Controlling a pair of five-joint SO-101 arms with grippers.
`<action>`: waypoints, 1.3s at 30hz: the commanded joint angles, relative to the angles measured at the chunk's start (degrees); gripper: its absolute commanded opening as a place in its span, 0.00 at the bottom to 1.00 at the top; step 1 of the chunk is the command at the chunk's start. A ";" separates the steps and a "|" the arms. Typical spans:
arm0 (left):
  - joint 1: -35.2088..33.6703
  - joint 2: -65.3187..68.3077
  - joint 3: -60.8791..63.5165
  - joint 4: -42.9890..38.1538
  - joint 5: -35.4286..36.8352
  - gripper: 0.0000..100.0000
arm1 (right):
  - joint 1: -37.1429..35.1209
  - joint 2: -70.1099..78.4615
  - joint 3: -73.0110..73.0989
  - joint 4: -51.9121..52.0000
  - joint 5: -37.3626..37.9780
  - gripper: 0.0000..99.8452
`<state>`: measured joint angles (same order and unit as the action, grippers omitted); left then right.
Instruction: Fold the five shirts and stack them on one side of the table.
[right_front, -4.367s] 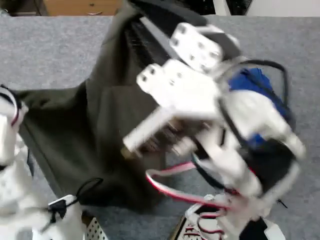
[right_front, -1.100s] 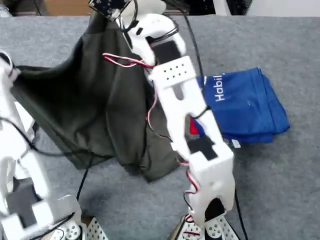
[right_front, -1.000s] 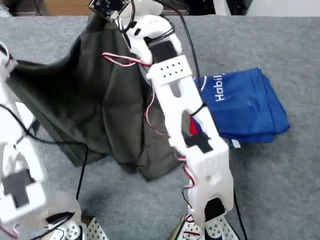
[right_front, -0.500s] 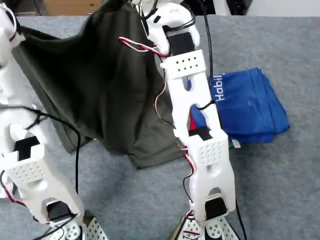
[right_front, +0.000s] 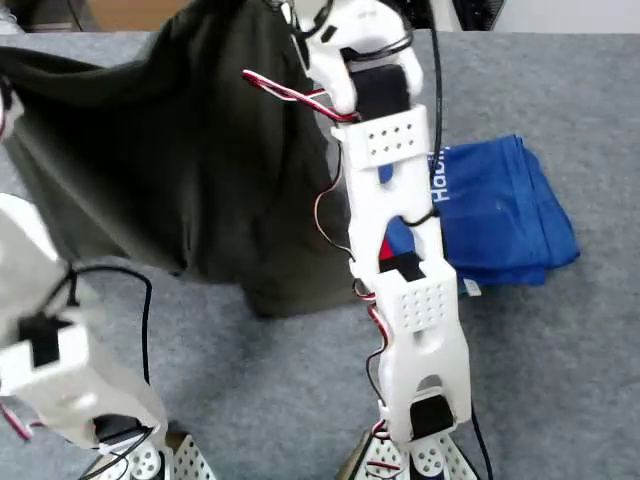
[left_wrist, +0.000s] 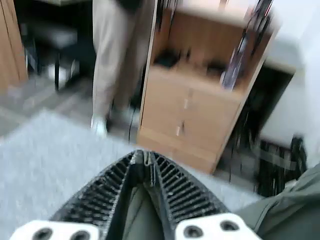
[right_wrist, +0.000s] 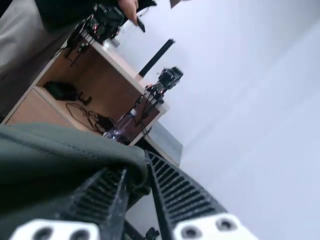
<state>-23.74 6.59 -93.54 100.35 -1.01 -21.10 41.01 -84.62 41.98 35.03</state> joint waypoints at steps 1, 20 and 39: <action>-0.26 -8.48 0.35 0.53 0.44 0.02 | 1.54 -1.89 -9.01 4.75 -0.44 0.00; -0.70 -43.82 50.81 0.44 0.26 0.02 | 8.22 -20.35 -10.86 17.58 -13.01 0.00; -8.88 -54.29 59.52 -1.49 0.70 0.02 | 4.09 -40.57 -10.24 30.15 -12.57 0.00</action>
<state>-30.86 -47.47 -31.65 99.82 -0.84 -16.18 5.14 -93.41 70.46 22.55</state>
